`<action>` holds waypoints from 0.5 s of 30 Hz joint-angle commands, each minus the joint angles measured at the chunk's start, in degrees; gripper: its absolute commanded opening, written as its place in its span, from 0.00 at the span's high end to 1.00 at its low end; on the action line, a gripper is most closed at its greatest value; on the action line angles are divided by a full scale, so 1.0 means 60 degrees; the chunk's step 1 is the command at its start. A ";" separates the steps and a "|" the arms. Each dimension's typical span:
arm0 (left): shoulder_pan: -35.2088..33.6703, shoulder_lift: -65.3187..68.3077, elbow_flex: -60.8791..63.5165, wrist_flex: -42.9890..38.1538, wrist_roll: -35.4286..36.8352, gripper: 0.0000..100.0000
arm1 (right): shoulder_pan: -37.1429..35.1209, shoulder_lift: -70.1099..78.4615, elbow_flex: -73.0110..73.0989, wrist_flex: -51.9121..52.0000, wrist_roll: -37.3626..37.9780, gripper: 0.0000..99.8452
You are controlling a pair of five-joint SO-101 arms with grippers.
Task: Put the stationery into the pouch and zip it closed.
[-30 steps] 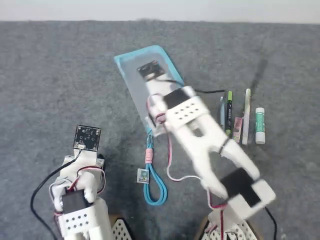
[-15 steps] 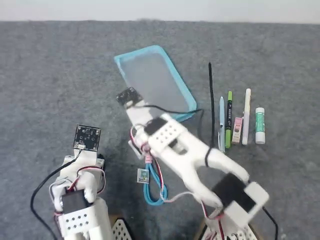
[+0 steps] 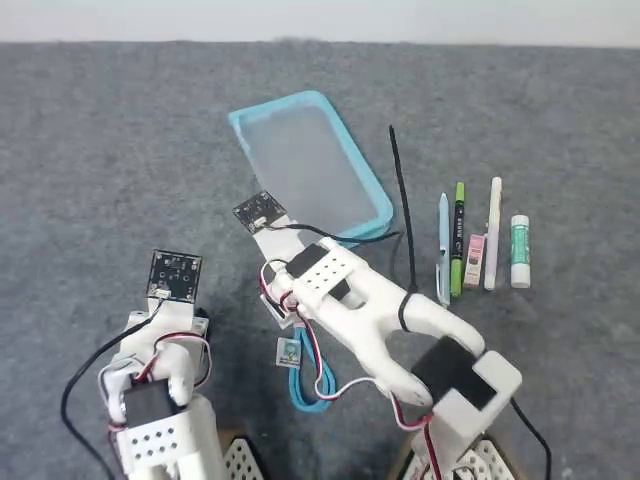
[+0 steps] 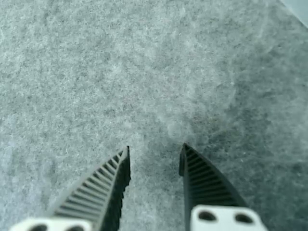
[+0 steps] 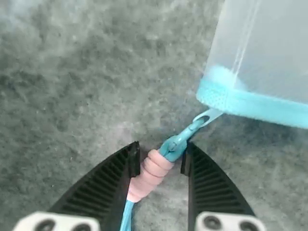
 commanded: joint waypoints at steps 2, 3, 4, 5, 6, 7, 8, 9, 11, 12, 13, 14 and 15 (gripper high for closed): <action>-0.0015 -0.0147 -0.0095 -0.0366 -0.0073 0.84 | 0.0652 0.0227 -0.0703 -0.0110 -0.0088 0.95; -0.0015 -0.0147 -0.0095 -0.0366 -0.0073 0.84 | 0.0769 0.0286 -0.0747 -0.0110 -0.0088 0.98; -0.0015 -0.0147 -0.0095 -0.0366 -0.0073 0.84 | 0.0901 0.0344 -0.0762 -0.0095 -0.0088 1.00; -0.0015 -0.0147 -0.0095 -0.0366 -0.0073 0.84 | 0.1048 0.0403 -0.0777 -0.0095 -0.0073 0.99; -0.0029 -0.0161 -0.0095 -0.0366 -0.0073 0.84 | 0.1209 0.0418 -0.0777 -0.0081 -0.0088 0.99; -0.0029 -0.0161 -0.0095 -0.0396 -0.0073 0.84 | 0.1414 0.0403 -0.0777 -0.0037 -0.0059 0.99; -0.0029 -0.0161 -0.0095 -0.0513 -0.0073 0.84 | 0.1648 0.0374 -0.0864 0.0139 -0.0044 0.99; -0.0029 -0.0161 -0.0095 -0.0659 -0.0073 0.84 | 0.1868 0.0300 -0.1040 0.0359 -0.0015 0.99; -0.0029 -0.0161 -0.0095 -0.0908 -0.0073 0.84 | 0.2293 0.0066 -0.1465 0.1106 0.0337 0.99; -0.0029 -0.0161 -0.0095 -0.1026 -0.0103 0.84 | 0.2425 -0.0125 -0.1685 0.1531 0.0718 0.99; -0.0029 -0.0161 -0.0095 -0.1260 -0.0117 0.84 | 0.2527 -0.0359 -0.1802 0.1883 0.0996 0.99; -0.0029 -0.0161 -0.0110 -0.1582 -0.0117 0.84 | 0.2586 -0.0652 -0.1861 0.2147 0.1114 0.99; -0.0044 -0.0161 -0.0139 -0.1875 -0.0132 0.84 | 0.2645 -0.1062 -0.1861 0.2293 0.1070 0.99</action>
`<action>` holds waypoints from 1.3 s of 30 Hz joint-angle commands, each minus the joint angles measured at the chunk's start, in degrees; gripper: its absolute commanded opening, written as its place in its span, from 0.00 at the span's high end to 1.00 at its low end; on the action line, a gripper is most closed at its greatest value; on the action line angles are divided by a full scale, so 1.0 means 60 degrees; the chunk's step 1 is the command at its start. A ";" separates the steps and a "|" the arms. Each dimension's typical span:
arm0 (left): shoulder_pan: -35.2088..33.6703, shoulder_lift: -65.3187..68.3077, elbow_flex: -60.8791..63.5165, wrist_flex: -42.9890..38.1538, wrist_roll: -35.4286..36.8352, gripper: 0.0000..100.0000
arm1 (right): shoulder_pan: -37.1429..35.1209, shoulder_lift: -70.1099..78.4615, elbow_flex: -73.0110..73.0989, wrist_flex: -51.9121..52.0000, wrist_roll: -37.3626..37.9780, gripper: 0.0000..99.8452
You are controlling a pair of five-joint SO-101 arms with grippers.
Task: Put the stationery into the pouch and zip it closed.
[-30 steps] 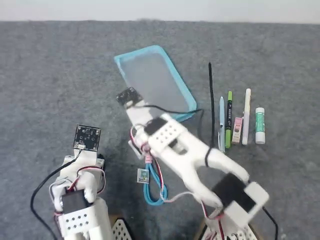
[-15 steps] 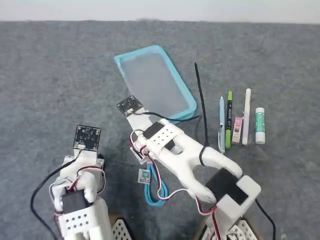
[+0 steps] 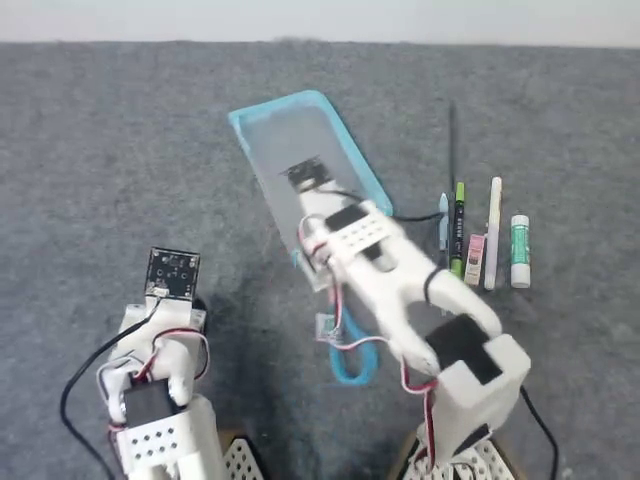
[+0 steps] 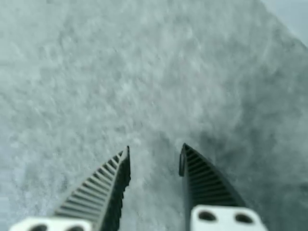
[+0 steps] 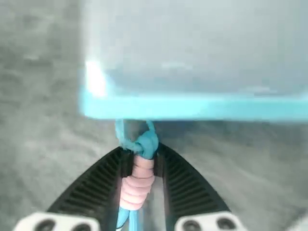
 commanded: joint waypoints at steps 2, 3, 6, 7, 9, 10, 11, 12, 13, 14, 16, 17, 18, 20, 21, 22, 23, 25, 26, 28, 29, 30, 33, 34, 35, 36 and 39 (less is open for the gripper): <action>-0.0073 -0.0161 -0.0212 -0.1524 -0.0117 0.83 | 0.0520 -0.2498 -0.0425 0.1004 0.0484 0.99; -0.0073 -0.0117 -0.0330 -0.1553 -0.0103 0.83 | 0.0593 -0.3158 -0.0176 0.0872 0.0484 0.99; -0.0029 -0.0088 -0.0784 -0.0894 -0.0088 0.80 | 0.0637 -0.5341 0.1172 0.0212 0.0747 0.99; -0.0029 -0.0088 -0.0930 -0.0703 -0.0088 0.79 | 0.0623 -0.6117 0.1758 -0.0110 0.0938 0.99; -0.0029 -0.0073 -0.1297 -0.0571 -0.0088 0.77 | 0.0447 -0.7538 0.2960 -0.0637 0.1319 0.99; -0.0029 -0.0073 -0.1531 -0.0498 -0.0073 0.77 | 0.0300 -0.8198 0.3458 -0.0755 0.1524 0.99; -0.0015 -0.0073 -0.1824 -0.0381 -0.0059 0.77 | 0.0154 -0.8784 0.3897 -0.0784 0.1685 0.99; 0.0044 -0.0073 -0.2132 -0.0220 -0.0044 0.77 | -0.0037 -0.9326 0.4249 -0.0784 0.1817 0.99; 0.0249 -0.0059 -0.2469 -0.0015 -0.0044 0.77 | -0.0242 -0.9751 0.4527 -0.0769 0.1978 0.99; 0.0542 -0.0029 -0.2791 0.0249 -0.0044 0.77 | -0.0432 -1.0073 0.4689 -0.0696 0.2198 0.99; 0.1333 0.0410 -0.3465 0.0557 0.0015 0.77 | -0.0799 -1.0249 0.4689 -0.0462 0.2432 0.99; 0.1641 0.0791 -0.3773 0.0527 0.0161 0.76 | -0.0960 -1.0249 0.4601 -0.0403 0.2476 0.99; 0.1949 0.1275 -0.4081 0.0469 0.0337 0.75 | -0.1048 -1.0205 0.4513 -0.0374 0.2491 0.99; 0.2462 0.2403 -0.4769 0.0410 0.0733 0.71 | -0.1077 -1.0000 0.4205 -0.0286 0.2491 0.99; 0.2740 0.2930 -0.5136 0.0410 0.0967 0.69 | -0.1077 -0.9839 0.3971 -0.0198 0.2491 0.99; 0.3048 0.3399 -0.5458 0.0425 0.1143 0.69 | -0.1077 -0.9634 0.3736 -0.0095 0.2491 0.99; 0.3370 0.3736 -0.5722 0.0425 0.1231 0.69 | -0.1077 -0.9458 0.3531 -0.0022 0.2462 0.99; 0.3985 0.3956 -0.6000 0.0425 0.1289 0.69 | -0.1077 -0.9077 0.3209 0.0037 0.2432 0.99; 0.4249 0.3956 -0.6044 0.0425 0.1289 0.69 | -0.1062 -0.8916 0.3092 0.0037 0.2432 0.99; 0.4586 0.3927 -0.6029 0.0425 0.1319 0.69 | -0.1062 -0.8725 0.2930 0.0022 0.2418 0.99; 0.4645 0.3956 -0.5956 0.0381 0.1407 0.69 | -0.1062 -0.8667 0.2872 0.0022 0.2418 0.99; 0.4645 0.3985 -0.5824 0.0147 0.1553 0.69 | -0.1077 -0.8623 0.2828 0.0037 0.2403 0.99; 0.4527 0.4132 -0.5209 -0.0762 0.1700 0.69 | -0.1077 -0.8637 0.2813 0.0051 0.2242 0.99; 0.4484 0.4205 -0.5004 -0.1084 0.1700 0.69 | -0.1077 -0.8637 0.2813 0.0066 0.2168 0.99; 0.4410 0.4308 -0.4813 -0.1377 0.1700 0.69 | -0.1092 -0.8637 0.2769 0.0183 0.2154 0.99; 0.4366 0.4425 -0.4681 -0.1626 0.1700 0.69 | -0.1121 -0.8637 0.2769 0.0286 0.2139 0.99; 0.4352 0.4938 -0.4418 -0.2212 0.1700 0.69 | -0.1136 -0.8637 0.2755 0.0344 0.2081 0.99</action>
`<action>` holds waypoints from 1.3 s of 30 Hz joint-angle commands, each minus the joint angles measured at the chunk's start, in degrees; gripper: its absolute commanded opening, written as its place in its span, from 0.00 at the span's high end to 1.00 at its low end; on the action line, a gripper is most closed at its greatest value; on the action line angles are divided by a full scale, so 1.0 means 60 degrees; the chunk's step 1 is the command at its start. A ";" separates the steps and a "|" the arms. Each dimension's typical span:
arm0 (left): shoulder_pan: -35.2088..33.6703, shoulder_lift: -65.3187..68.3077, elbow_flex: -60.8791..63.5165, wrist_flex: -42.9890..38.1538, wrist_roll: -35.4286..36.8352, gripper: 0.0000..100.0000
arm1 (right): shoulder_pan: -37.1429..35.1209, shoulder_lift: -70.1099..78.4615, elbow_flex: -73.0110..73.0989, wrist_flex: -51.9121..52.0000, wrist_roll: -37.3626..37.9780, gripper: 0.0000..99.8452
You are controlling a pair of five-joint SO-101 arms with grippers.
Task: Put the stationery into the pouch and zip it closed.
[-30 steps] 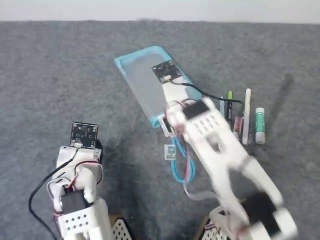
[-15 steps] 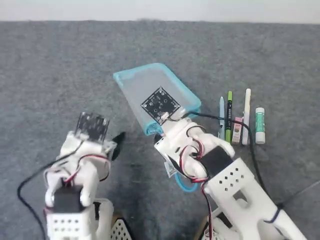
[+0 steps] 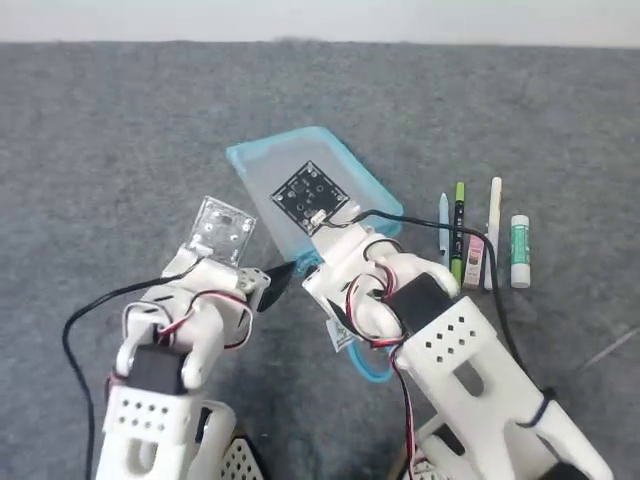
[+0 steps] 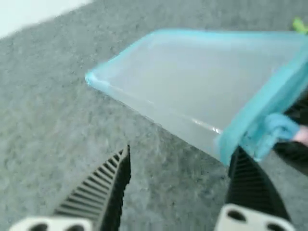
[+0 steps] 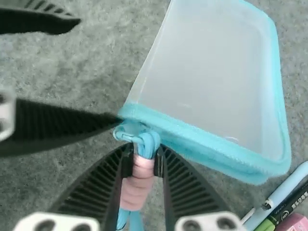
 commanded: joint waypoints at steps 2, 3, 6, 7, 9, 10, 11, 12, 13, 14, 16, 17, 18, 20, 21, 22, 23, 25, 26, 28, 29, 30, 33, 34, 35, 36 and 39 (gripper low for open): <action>-0.0088 0.1011 0.0066 -0.1187 0.0176 0.69 | -0.0154 -0.0081 -0.0762 0.0139 -0.0205 0.99; -0.0088 0.1143 0.0051 -0.1245 0.0176 0.69 | -0.0154 -0.0081 -0.0762 0.0139 -0.0220 0.99; -0.0103 0.1187 -0.0007 -0.1275 0.0454 0.69 | -0.0154 -0.0037 -0.0762 0.0139 -0.0220 0.99; -0.0103 0.1128 -0.0007 -0.1289 0.0557 0.69 | -0.0154 -0.0051 -0.0747 0.0139 -0.0220 0.99; -0.0352 0.1070 -0.0007 -0.1451 0.0703 0.69 | -0.0154 -0.0081 -0.0747 0.0256 -0.0161 0.99; -0.0674 0.1114 0.0007 -0.1641 0.0718 0.69 | -0.0154 -0.0081 -0.0762 0.0388 -0.0147 0.99; -0.1040 0.1172 0.0022 -0.1861 0.0733 0.69 | -0.0154 -0.0081 -0.0762 0.0505 -0.0132 0.99; -0.1407 0.1275 0.0037 -0.2051 0.0835 0.69 | -0.0125 -0.0081 -0.0733 0.0608 -0.0117 0.99; -0.1685 0.1392 0.0051 -0.2212 0.0908 0.69 | -0.0110 -0.0081 -0.0703 0.0681 -0.0044 0.99; -0.1890 0.1538 0.0051 -0.2359 0.0952 0.69 | -0.0095 -0.0051 -0.0674 0.0696 0.0073 0.99; -0.2110 0.1832 0.0051 -0.2593 0.1055 0.69 | -0.0095 -0.0081 -0.0513 0.0681 0.0220 0.99; -0.2168 0.1934 0.0051 -0.2681 0.1055 0.69 | -0.0095 -0.0066 -0.0454 0.0681 0.0264 0.99; -0.2183 0.2007 0.0051 -0.2740 0.1055 0.69 | -0.0081 0.0007 -0.0410 0.0681 0.0322 0.99; -0.2183 0.2110 0.0051 -0.2755 0.1055 0.69 | 0.0168 0.0022 -0.0308 0.0667 0.0425 0.99; -0.2198 0.2110 0.0051 -0.2755 0.1055 0.69 | 0.0330 0.0022 -0.0264 0.0652 0.0440 0.99; -0.2198 0.2110 0.0051 -0.2755 0.1055 0.69 | 0.0535 0.0022 -0.0234 0.0667 0.0527 0.99; -0.2256 0.2110 0.0051 -0.2755 0.1055 0.69 | 0.0769 0.0022 -0.0190 0.0681 0.0630 0.99; -0.2564 0.2125 0.0051 -0.2784 0.1070 0.69 | 0.1253 0.0022 -0.0015 0.0681 0.0806 0.99; -0.2711 0.2168 0.0037 -0.2872 0.1143 0.69 | 0.1487 0.0022 0.0088 0.0637 0.0879 0.99; -0.2857 0.2198 0.0081 -0.2974 0.1128 0.69 | 0.1780 0.0022 0.0278 0.0579 0.0967 0.99; -0.2784 0.2198 0.0125 -0.2974 0.1128 0.69 | 0.1810 0.0022 0.0308 0.0579 0.0967 0.99; -0.2652 0.2198 0.0183 -0.2989 0.1128 0.69 | 0.1736 -0.0051 0.0308 0.0579 0.0967 0.99; -0.2051 0.2125 0.0403 -0.2989 0.0982 0.69 | 0.1238 -0.0051 0.0059 0.0667 0.0908 0.99; -0.1846 0.2125 0.0462 -0.2974 0.0835 0.69 | 0.1106 0.0007 -0.0073 0.0681 0.0864 0.99; -0.1670 0.2125 0.0549 -0.2974 0.0733 0.69 | 0.1018 0.0022 -0.0249 0.0681 0.0718 0.99; -0.1509 0.2125 0.0593 -0.2974 0.0689 0.69 | 0.0974 0.0022 -0.0440 0.0681 0.0586 0.99; -0.1201 0.2110 0.0549 -0.2652 0.0645 0.68 | 0.0945 0.0037 -0.1040 0.0930 0.0410 0.99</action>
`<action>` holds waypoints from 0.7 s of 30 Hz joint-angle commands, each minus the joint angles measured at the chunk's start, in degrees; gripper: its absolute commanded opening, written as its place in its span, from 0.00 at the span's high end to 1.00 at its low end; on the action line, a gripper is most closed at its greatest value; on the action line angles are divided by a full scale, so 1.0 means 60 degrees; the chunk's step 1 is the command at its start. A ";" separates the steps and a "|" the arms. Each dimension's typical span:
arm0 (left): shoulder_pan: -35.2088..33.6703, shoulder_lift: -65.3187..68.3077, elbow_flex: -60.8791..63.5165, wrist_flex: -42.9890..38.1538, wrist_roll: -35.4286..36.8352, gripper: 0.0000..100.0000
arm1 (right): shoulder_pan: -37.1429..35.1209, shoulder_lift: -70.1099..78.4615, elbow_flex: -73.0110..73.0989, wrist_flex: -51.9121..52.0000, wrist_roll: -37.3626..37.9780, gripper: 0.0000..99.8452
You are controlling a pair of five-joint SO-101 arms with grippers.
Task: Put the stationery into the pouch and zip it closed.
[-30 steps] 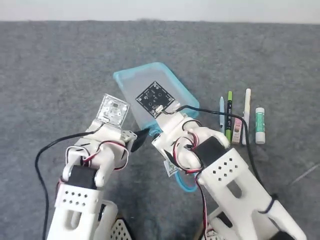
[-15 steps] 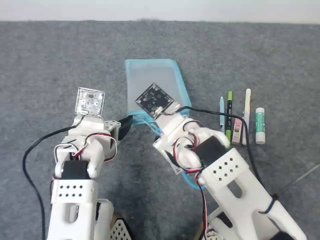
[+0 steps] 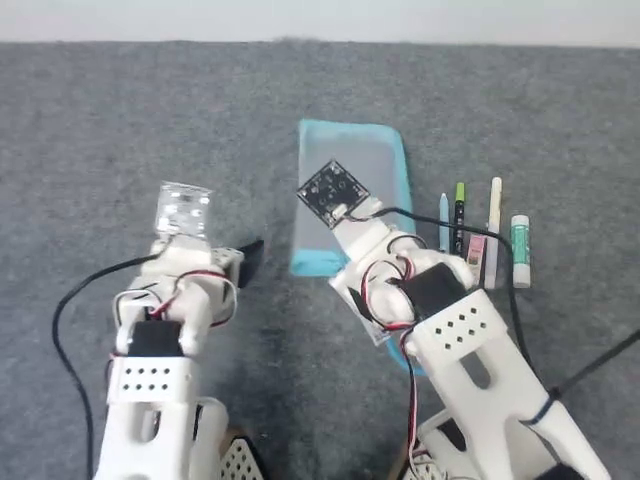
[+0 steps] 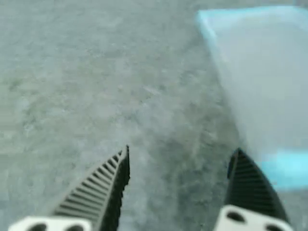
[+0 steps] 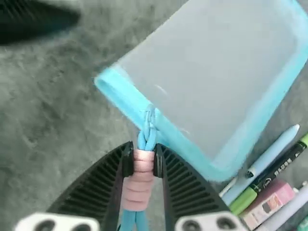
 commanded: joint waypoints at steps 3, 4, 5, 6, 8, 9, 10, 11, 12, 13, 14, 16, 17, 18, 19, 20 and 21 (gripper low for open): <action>0.0615 -0.0454 -0.0740 0.1187 -0.0176 0.64 | -0.0168 -0.0051 -0.1656 0.0623 -0.0322 0.99; 0.0777 -0.0806 -0.0901 0.1685 -0.0176 0.62 | -0.0168 -0.0051 -0.1758 0.0652 -0.0322 0.99; 0.0938 -0.1260 -0.0960 0.2095 -0.0190 0.62 | -0.0168 -0.0051 -0.1832 0.0652 -0.0366 0.99; 0.1099 -0.1773 -0.0945 0.2359 -0.0190 0.62 | -0.0168 -0.0051 -0.1861 0.0652 -0.0454 0.99; 0.1187 -0.2711 -0.0828 0.2696 -0.0176 0.62 | -0.0286 -0.0051 -0.1875 0.0740 -0.0484 0.99; 0.1172 -0.3106 -0.0740 0.2842 -0.0176 0.62 | -0.0447 -0.0051 -0.1890 0.0872 -0.0498 0.99; 0.1172 -0.3414 -0.0652 0.2974 -0.0161 0.62 | -0.0593 -0.0051 -0.1890 0.0960 -0.0498 0.99; 0.1172 -0.3634 -0.0593 0.3121 -0.0161 0.62 | -0.0755 -0.0051 -0.1890 0.1004 -0.0498 0.99; 0.1172 -0.3795 -0.0579 0.3194 -0.0161 0.62 | -0.0872 -0.0051 -0.1875 0.1004 -0.0498 0.99; 0.1158 -0.3868 -0.0579 0.3223 -0.0147 0.62 | -0.0960 -0.0051 -0.1861 0.1004 -0.0498 0.99; 0.1158 -0.3883 -0.0564 0.3194 -0.0147 0.62 | -0.1048 -0.0066 -0.1861 0.1048 -0.0484 0.99; 0.1158 -0.3883 -0.0432 0.3048 -0.0176 0.63 | -0.1150 -0.0168 -0.1875 0.1238 -0.0440 0.99; 0.1158 -0.3883 -0.0315 0.2930 -0.0176 0.63 | -0.1194 -0.0183 -0.1919 0.1370 -0.0425 0.99; 0.1158 -0.3883 -0.0183 0.2784 -0.0190 0.63 | -0.1253 -0.0227 -0.1978 0.1473 -0.0425 0.99; 0.1143 -0.3883 -0.0066 0.2681 -0.0234 0.63 | -0.1282 -0.0286 -0.2007 0.1546 -0.0425 0.99; 0.1040 -0.3883 0.0037 0.2593 -0.0366 0.63 | -0.1297 -0.0344 -0.2051 0.1604 -0.0410 0.99; 0.0864 -0.3883 0.0110 0.2505 -0.0469 0.63 | -0.1297 -0.0418 -0.2066 0.1663 -0.0322 0.99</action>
